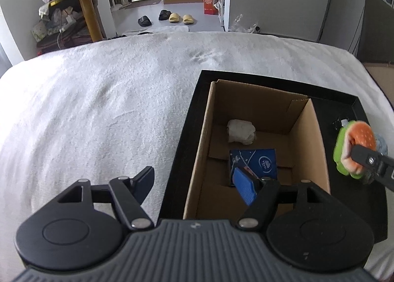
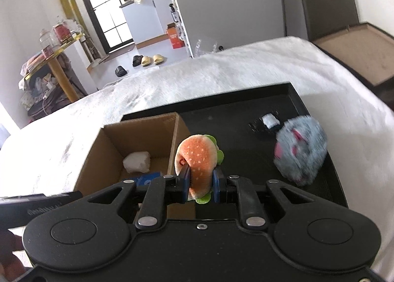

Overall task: Organize soft objects
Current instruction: 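Carry the burger plush with the right gripper into the box, release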

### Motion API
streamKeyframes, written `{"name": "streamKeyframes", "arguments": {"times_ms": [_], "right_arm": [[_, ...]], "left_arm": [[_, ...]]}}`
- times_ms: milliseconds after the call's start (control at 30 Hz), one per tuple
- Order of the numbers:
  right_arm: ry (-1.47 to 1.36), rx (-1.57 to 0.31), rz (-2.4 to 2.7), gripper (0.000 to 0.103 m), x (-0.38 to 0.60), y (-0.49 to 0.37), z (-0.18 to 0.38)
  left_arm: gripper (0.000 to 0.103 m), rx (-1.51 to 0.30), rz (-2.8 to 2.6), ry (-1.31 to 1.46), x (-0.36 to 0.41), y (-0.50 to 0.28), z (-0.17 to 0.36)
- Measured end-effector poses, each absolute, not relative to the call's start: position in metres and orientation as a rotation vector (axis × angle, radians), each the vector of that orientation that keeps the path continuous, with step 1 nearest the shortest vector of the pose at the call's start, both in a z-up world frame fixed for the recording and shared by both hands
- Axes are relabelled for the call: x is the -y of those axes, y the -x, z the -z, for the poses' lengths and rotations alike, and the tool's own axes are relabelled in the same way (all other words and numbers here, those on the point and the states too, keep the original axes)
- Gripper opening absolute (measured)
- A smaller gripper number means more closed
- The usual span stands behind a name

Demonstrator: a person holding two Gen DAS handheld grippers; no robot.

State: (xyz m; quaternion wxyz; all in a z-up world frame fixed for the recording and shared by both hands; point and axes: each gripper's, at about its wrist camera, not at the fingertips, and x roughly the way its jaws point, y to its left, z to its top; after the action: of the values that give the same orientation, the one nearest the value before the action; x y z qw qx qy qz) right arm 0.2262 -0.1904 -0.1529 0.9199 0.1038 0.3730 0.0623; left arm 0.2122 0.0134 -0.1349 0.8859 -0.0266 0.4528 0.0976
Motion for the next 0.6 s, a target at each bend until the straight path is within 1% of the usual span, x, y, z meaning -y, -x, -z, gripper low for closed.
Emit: {"name": "streamKeyframes", "arguments": {"times_ms": [133,267,367,400,433,467,500,533,600], "right_arm": [[-0.167,-0.756,-0.156,0.019,0.175,-0.238,0.144],[-0.125,-0.758,-0.175,0.019,0.159,-0.247,0.141],[-0.095,-0.77,-0.197,0.019,0.146,-0.254,0.142],[-0.083,-0.772,-0.202,0.019,0.142,-0.255,0.143],[-0.068,-0.776,-0.207,0.019,0.137,-0.258,0.144],[-0.058,-0.778,-0.208,0.019,0.133,-0.259,0.145],[-0.051,-0.78,-0.208,0.019,0.13,-0.261,0.146],[-0.045,-0.784,-0.207,0.019,0.127,-0.263,0.147],[-0.032,-0.788,-0.207,0.019,0.122,-0.265,0.15]], "left_arm": [[0.067,-0.942,-0.186,0.091,-0.019,-0.216,0.14],[0.067,-0.948,-0.187,0.116,-0.026,-0.221,0.148],[0.062,-0.955,-0.179,0.142,-0.032,-0.225,0.153],[0.058,-0.956,-0.18,0.147,-0.034,-0.226,0.154],[0.05,-0.961,-0.178,0.159,-0.036,-0.227,0.156],[0.043,-0.972,-0.17,0.175,-0.039,-0.228,0.159],[0.03,-0.988,-0.16,0.19,-0.041,-0.23,0.161],[0.019,-1.005,-0.151,0.202,-0.042,-0.232,0.165],[0.01,-1.018,-0.14,0.215,-0.044,-0.233,0.169]]}}
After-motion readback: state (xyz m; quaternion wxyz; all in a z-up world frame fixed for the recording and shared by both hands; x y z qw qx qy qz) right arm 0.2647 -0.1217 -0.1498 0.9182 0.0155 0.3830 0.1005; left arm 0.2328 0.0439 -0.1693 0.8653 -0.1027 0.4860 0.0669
